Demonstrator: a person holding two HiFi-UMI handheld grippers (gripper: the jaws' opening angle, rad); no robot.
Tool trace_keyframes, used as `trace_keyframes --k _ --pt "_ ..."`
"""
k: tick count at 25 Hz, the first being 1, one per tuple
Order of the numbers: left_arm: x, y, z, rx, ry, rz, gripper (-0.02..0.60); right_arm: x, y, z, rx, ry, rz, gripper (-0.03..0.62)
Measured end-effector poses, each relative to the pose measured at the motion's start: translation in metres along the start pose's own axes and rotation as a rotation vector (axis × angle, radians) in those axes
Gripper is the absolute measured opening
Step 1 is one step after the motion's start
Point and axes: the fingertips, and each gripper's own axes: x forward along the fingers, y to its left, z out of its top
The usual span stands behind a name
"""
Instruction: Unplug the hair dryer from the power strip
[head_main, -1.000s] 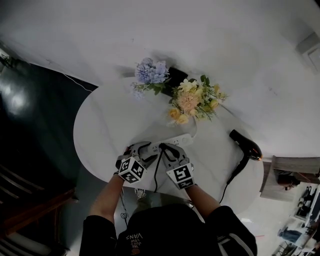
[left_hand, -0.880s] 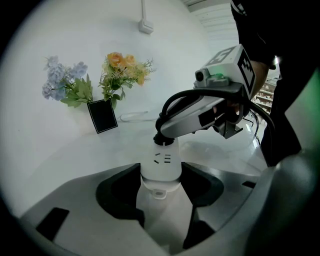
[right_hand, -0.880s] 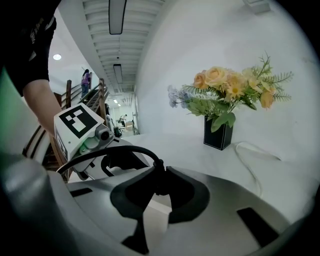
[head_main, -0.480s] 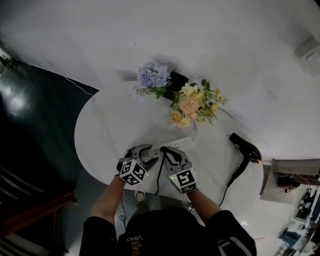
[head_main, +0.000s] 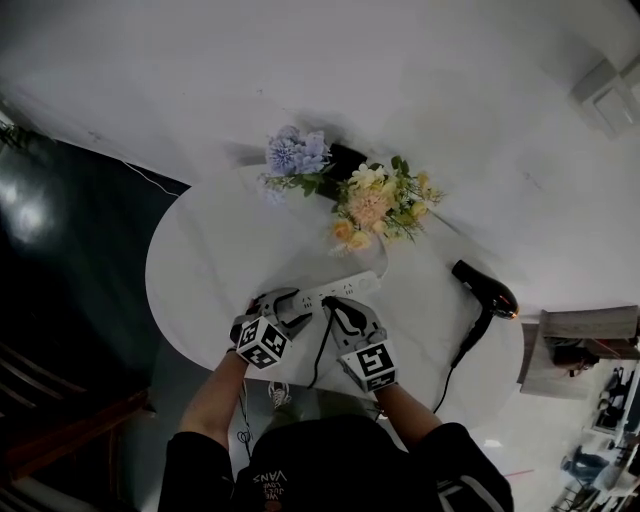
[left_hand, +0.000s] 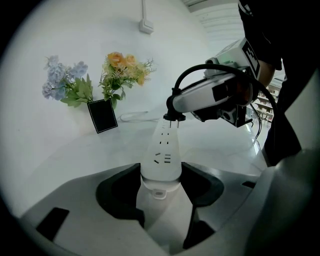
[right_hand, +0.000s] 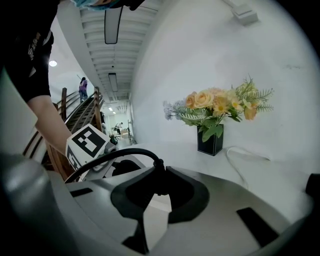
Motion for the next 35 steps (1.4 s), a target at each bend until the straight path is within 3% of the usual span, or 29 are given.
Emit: trace_keyframes --k 7,14,21,24,35 --pt "-0.001 -0.001 0.0 0.003 0.006 0.009 0.273 -0.027 0.001 -0.001 0.008 -0.009 -0.053 0.072" --pt "-0.01 -0.007 0.001 0.073 0.035 0.006 0.275 -0.051 0.006 0.003 0.017 -0.028 -0.1 0.072" --pt "-0.043 -0.008 0.02 0.064 -0.047 0.076 0.275 -0.073 0.012 0.003 0.04 -0.051 -0.152 0.072" --pt "-0.063 -0.005 0.028 0.016 -0.11 0.141 0.271 -0.081 0.016 0.004 0.052 -0.072 -0.174 0.072" --pt "-0.141 -0.028 0.057 -0.061 -0.281 0.287 0.088 -0.123 0.037 0.008 0.066 -0.104 -0.255 0.072"
